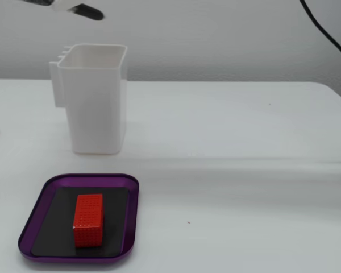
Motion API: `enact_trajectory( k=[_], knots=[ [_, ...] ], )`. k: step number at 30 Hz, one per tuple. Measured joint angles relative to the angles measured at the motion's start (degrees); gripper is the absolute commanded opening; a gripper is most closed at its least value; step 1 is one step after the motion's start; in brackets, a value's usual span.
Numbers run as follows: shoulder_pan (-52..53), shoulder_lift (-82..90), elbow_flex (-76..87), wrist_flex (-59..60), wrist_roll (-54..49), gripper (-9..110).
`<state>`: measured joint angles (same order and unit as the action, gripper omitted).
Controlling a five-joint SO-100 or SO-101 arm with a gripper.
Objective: Pick up the pen and put it in the pen holder.
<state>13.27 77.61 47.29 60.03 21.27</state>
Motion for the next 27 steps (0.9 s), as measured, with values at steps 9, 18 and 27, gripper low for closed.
enact_trajectory(
  k=[9, 18, 27],
  knots=[
    [4.7, -5.4, -2.7, 0.0, 5.1, -1],
    [5.3, -5.4, -2.7, 0.6, 5.6, -1],
    [5.8, -5.4, -2.7, 1.9, 5.6, 0]
  ],
)
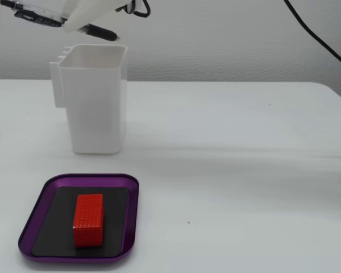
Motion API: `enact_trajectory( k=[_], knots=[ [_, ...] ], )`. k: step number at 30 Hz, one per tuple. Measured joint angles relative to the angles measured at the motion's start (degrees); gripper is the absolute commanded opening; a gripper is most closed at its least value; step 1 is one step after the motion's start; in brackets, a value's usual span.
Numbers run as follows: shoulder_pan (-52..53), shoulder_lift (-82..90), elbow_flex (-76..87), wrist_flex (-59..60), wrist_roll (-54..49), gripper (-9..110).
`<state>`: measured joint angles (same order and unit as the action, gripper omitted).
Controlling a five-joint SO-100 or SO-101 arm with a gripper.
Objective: Pick up the pen and put it in the pen holder.
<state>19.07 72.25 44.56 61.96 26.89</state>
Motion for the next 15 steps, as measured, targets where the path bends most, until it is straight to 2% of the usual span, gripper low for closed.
enact_trajectory(
  k=[15],
  knots=[
    [0.0, 0.0, 0.0, 1.0, 0.0, 3]
  ],
)
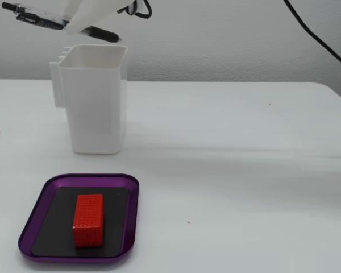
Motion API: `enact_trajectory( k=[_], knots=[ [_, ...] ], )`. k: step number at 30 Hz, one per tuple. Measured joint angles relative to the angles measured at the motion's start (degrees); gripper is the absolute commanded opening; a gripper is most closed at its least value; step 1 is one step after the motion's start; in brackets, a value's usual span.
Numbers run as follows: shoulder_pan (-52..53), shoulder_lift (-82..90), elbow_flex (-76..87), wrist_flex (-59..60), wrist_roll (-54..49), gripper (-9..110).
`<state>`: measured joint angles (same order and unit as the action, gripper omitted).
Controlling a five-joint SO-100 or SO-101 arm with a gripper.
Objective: Pick up the pen and put it in the pen holder.
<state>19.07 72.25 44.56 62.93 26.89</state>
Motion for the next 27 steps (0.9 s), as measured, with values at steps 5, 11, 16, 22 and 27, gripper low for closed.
enact_trajectory(
  k=[5, 11, 16, 22, 27],
  knots=[
    [0.0, 0.0, 0.0, 0.1, 0.0, 6],
    [0.0, 0.0, -0.2, 0.1, 0.0, 7],
    [0.0, 0.0, -0.2, 0.4, -0.1, 7],
    [-3.3, 0.6, -6.9, 11.3, -8.6, 7],
    [-9.8, 9.3, -17.6, 25.9, -18.1, 7]
  ],
)
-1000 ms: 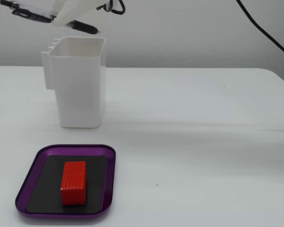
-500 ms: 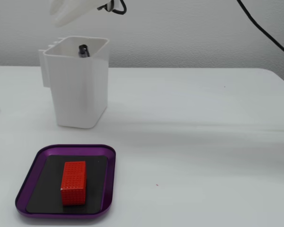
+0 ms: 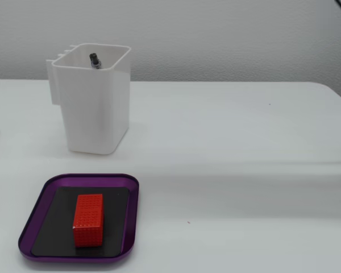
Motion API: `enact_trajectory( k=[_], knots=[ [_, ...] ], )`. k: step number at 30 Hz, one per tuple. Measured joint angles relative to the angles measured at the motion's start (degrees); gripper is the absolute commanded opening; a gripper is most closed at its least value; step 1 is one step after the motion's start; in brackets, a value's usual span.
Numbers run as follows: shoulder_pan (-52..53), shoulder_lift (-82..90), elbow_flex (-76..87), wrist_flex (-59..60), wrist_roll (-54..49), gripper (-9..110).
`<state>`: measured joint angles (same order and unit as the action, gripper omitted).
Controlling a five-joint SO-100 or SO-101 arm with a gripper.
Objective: Pick up the pen and put it in the pen holder.
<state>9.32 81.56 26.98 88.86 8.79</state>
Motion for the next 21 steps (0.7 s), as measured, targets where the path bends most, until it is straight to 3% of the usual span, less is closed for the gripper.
enact_trajectory(
  k=[4, 9, 14, 21],
  knots=[
    [-1.1, 9.1, -1.8, 6.9, -3.2, 7],
    [-1.1, 23.4, 9.8, 7.9, -3.8, 7],
    [-1.0, 39.2, 30.8, 7.9, -3.9, 7],
    [-1.7, 65.6, 71.8, 4.9, -3.9, 7]
  ],
)
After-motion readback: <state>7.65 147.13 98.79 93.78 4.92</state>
